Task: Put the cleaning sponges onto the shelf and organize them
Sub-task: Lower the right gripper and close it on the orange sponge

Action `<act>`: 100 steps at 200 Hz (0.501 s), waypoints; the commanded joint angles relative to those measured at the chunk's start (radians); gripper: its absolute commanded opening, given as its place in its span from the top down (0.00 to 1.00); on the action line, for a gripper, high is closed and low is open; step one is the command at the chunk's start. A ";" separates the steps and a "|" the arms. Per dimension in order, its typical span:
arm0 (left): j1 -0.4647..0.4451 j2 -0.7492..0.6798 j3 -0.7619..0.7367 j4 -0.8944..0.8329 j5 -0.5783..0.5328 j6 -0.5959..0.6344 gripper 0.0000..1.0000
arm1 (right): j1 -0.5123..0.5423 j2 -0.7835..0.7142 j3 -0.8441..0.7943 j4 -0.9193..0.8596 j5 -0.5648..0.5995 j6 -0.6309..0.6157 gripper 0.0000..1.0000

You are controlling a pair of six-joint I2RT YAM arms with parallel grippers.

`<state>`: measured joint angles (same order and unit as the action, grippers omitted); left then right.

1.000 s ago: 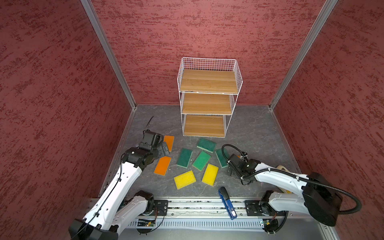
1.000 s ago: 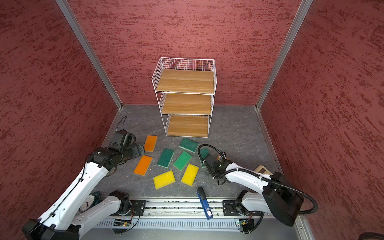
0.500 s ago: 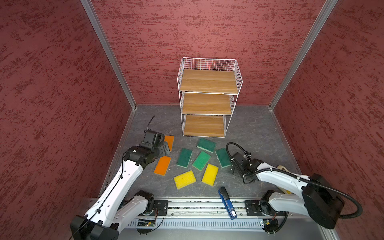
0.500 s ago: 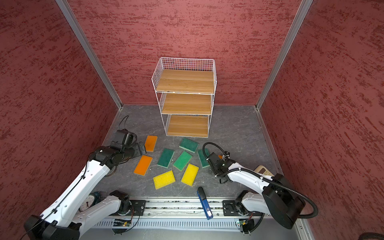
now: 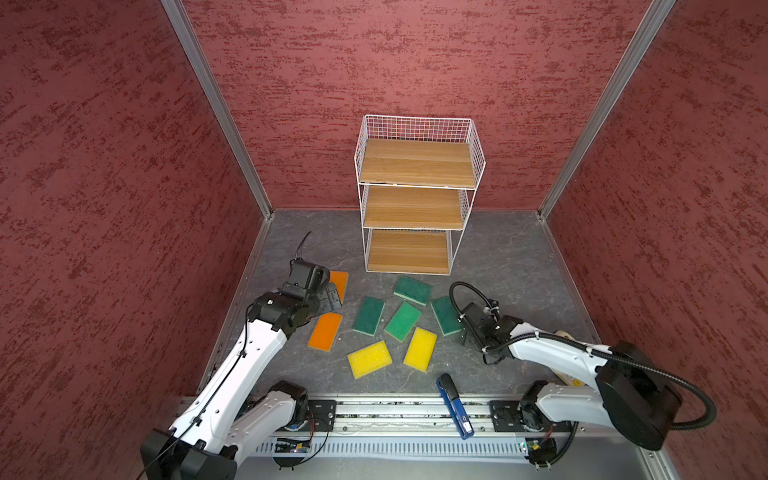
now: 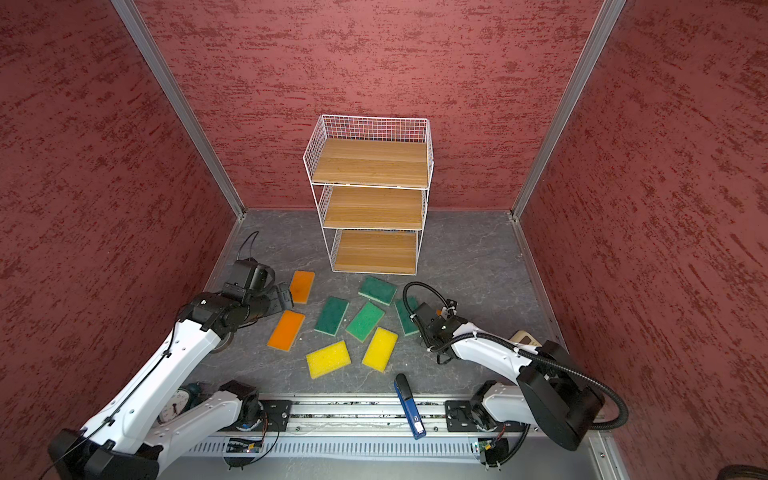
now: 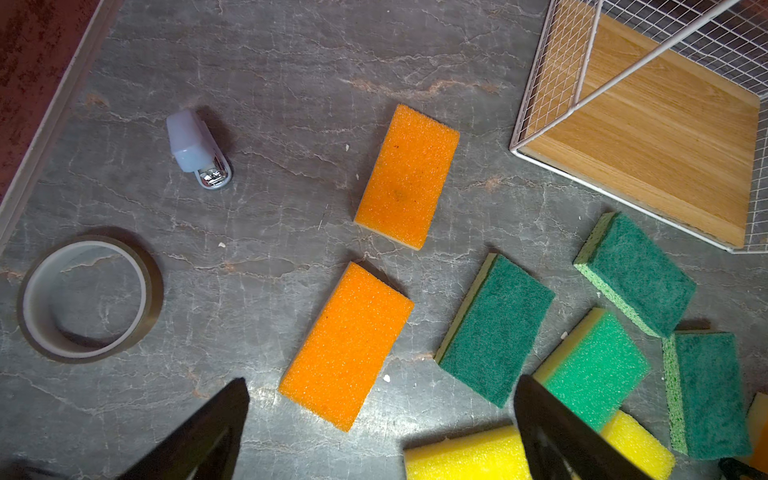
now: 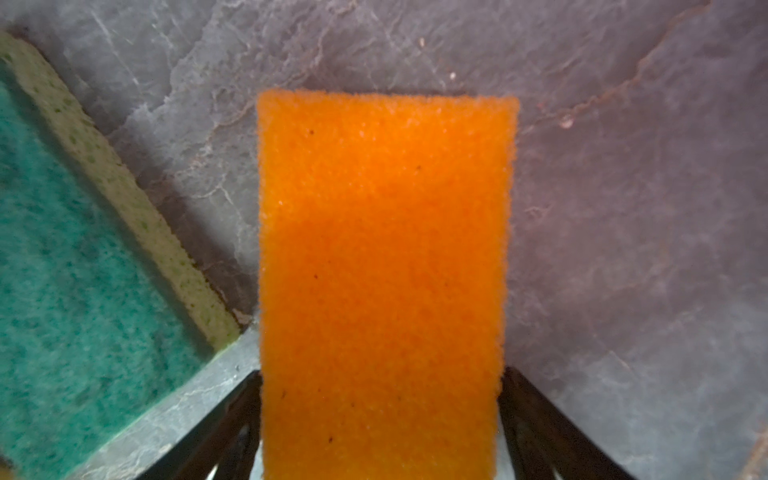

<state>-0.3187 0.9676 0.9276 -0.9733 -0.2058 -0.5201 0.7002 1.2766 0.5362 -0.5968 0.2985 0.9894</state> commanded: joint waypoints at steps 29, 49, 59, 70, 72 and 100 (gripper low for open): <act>-0.006 0.002 -0.014 0.027 0.011 -0.007 0.00 | -0.004 0.032 -0.020 0.004 -0.028 0.017 0.18; -0.006 0.000 -0.021 0.036 0.016 -0.012 0.00 | -0.004 0.044 -0.028 0.016 -0.036 0.023 0.22; -0.005 -0.001 -0.024 0.039 0.022 -0.015 0.00 | -0.005 0.053 -0.030 0.018 -0.043 0.022 0.23; -0.006 -0.003 -0.027 0.039 0.028 -0.019 0.00 | -0.004 0.059 -0.029 0.017 -0.053 0.022 0.24; -0.006 -0.004 -0.028 0.039 0.028 -0.019 0.00 | -0.004 0.061 -0.029 0.016 -0.055 0.020 0.25; -0.006 -0.022 -0.035 0.039 0.020 -0.015 0.00 | -0.002 0.062 -0.013 -0.006 -0.065 0.001 0.31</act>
<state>-0.3202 0.9668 0.9073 -0.9558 -0.1871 -0.5274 0.7002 1.2995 0.5453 -0.5774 0.3069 0.9886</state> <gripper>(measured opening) 0.996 0.715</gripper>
